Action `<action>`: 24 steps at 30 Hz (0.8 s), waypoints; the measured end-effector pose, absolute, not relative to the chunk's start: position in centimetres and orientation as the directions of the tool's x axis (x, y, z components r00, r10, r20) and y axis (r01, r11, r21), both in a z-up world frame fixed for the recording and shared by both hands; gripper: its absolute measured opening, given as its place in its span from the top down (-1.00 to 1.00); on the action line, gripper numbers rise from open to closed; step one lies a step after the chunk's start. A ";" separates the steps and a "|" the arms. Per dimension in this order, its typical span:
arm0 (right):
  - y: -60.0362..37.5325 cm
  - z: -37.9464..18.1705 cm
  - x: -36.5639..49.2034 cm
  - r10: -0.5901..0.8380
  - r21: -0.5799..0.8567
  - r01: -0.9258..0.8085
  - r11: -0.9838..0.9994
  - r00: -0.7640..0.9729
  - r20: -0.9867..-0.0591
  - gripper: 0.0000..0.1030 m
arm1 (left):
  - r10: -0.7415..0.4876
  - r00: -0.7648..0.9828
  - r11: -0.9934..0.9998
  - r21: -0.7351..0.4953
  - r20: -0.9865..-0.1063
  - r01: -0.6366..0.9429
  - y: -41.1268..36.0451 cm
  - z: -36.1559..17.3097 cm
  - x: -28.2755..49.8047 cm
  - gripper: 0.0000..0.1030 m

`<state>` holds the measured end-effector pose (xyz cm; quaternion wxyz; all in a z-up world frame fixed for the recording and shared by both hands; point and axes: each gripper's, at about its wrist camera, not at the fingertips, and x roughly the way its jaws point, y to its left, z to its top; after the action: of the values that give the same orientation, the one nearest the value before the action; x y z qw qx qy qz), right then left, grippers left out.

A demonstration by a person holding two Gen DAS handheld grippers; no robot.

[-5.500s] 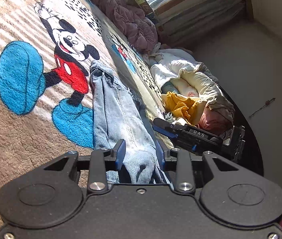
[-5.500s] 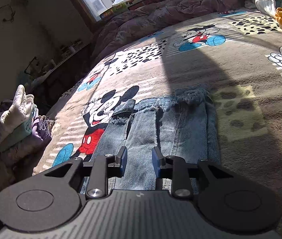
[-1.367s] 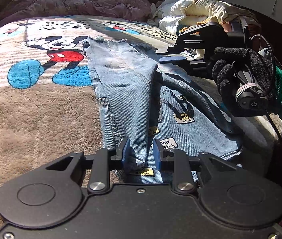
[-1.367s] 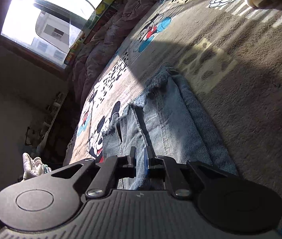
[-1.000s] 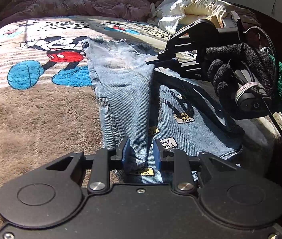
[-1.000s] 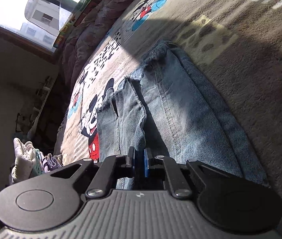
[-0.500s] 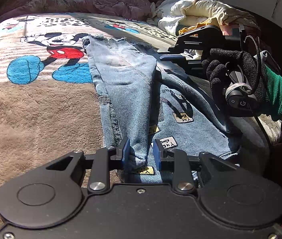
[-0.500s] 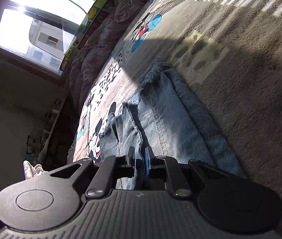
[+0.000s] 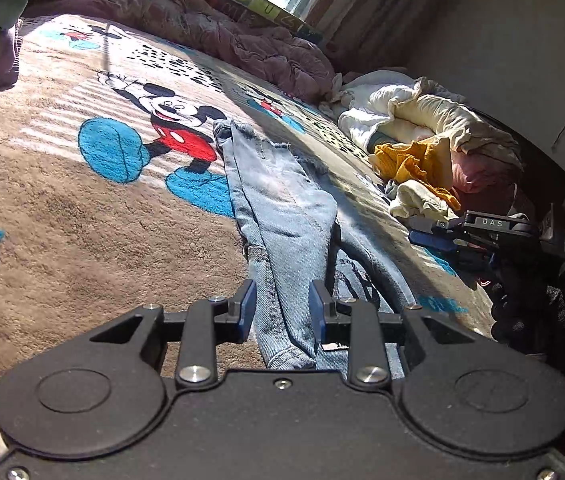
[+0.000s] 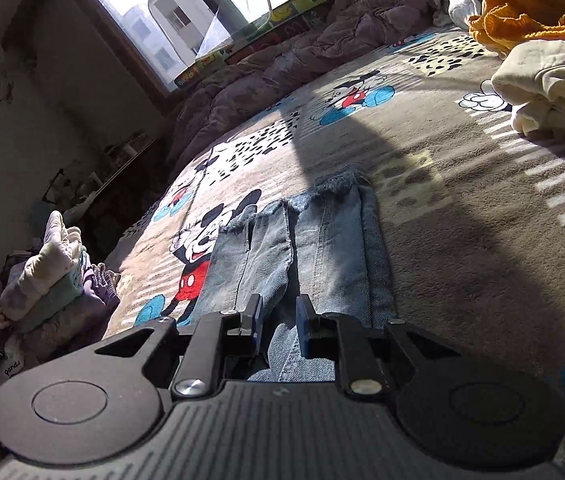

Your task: Fold clothes

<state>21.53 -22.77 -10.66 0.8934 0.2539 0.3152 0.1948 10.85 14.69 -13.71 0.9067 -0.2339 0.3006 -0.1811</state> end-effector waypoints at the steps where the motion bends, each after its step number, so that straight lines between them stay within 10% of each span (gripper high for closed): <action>1: -23.4 -10.9 20.3 0.506 0.581 -0.183 0.793 0.728 -0.462 0.45 | -0.476 0.747 0.808 -0.566 -0.464 0.163 14.9 -14.2 11.0 0.14; 6: -26.9 -14.3 15.9 0.497 0.665 -0.081 0.743 0.733 -0.465 0.31 | -0.505 0.721 0.720 -0.692 -0.475 0.049 15.7 -16.0 11.5 -0.18; 9: -29.0 -17.2 13.6 0.500 0.739 0.013 0.673 0.728 -0.469 -0.04 | -0.519 0.715 0.695 -0.719 -0.469 0.033 15.1 -16.3 11.6 -0.18; 18: -29.0 -19.8 10.8 0.559 0.826 0.004 0.564 0.735 -0.385 0.03 | -0.536 0.697 0.662 -0.749 -0.477 -0.003 12.9 -17.0 11.1 0.10; 24: -26.9 -16.3 9.6 0.480 0.507 -0.226 0.832 0.751 -0.453 0.04 | -0.366 0.753 0.931 -0.229 -0.547 0.285 8.9 -13.8 6.9 -0.29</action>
<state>9.60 -26.85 -16.33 0.9105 0.2159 0.2947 0.1938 6.94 8.90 -13.83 0.9338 -0.0657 0.3054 -0.1742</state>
